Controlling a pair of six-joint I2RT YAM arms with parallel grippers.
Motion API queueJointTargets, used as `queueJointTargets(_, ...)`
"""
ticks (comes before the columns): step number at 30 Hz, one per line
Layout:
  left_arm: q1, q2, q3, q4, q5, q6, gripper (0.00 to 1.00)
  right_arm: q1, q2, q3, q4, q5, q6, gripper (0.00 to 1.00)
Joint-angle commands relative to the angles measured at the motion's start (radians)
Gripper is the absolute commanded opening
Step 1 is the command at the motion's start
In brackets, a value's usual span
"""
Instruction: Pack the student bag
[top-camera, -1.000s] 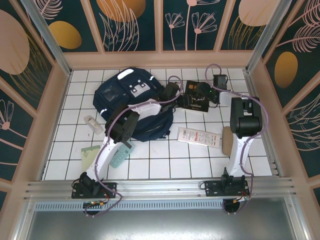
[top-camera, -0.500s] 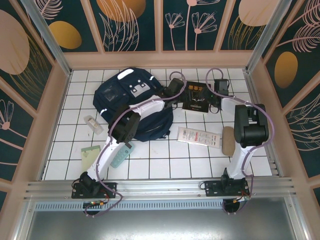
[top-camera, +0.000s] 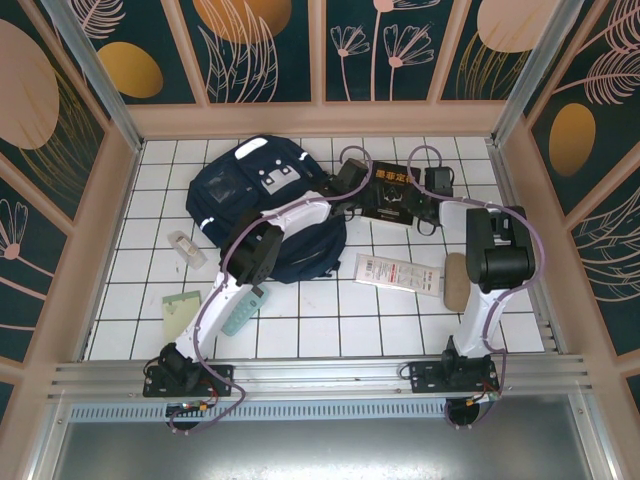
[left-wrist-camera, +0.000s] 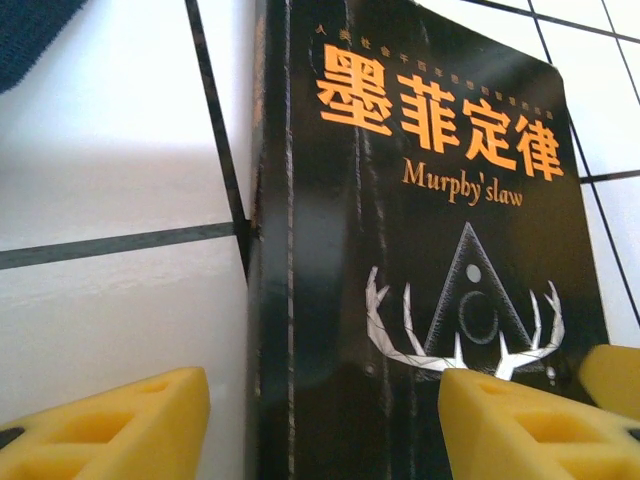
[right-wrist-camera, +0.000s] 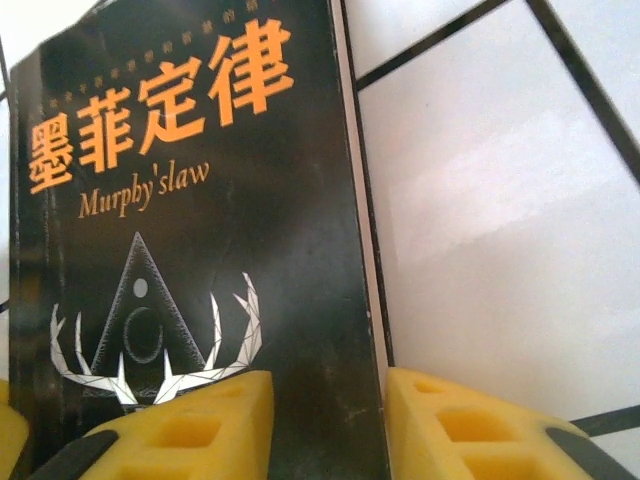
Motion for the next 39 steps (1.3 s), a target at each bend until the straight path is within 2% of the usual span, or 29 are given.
queueJointTargets(1,0.002,0.033,0.017,0.001,0.13,-0.049,0.62,0.023,0.026,0.025,0.017,-0.007,-0.01,0.34)
queueJointTargets(7,0.002,0.022,0.0,0.112,0.308,-0.097,0.61,0.024,0.03,0.025,0.021,-0.021,-0.006,0.33)
queueJointTargets(11,0.001,-0.015,-0.083,0.31,0.461,-0.172,0.6,0.025,0.029,0.023,0.024,-0.026,-0.004,0.33)
queueJointTargets(14,0.002,-0.039,-0.126,0.439,0.534,-0.225,0.6,0.024,0.031,0.022,0.027,-0.026,-0.001,0.33)
queueJointTargets(26,0.004,-0.021,-0.143,0.564,0.594,-0.28,0.57,0.018,0.016,0.012,0.034,-0.025,0.005,0.34)
queueJointTargets(32,0.006,-0.001,-0.118,0.534,0.58,-0.269,0.57,0.011,0.006,0.006,0.037,-0.029,0.01,0.34)
queueJointTargets(36,0.006,0.057,-0.017,0.384,0.559,-0.219,0.55,0.01,0.002,0.002,0.041,-0.032,0.014,0.34)
queueJointTargets(39,0.006,0.074,-0.03,0.432,0.598,-0.256,0.55,0.01,0.001,0.003,0.043,-0.034,0.015,0.34)
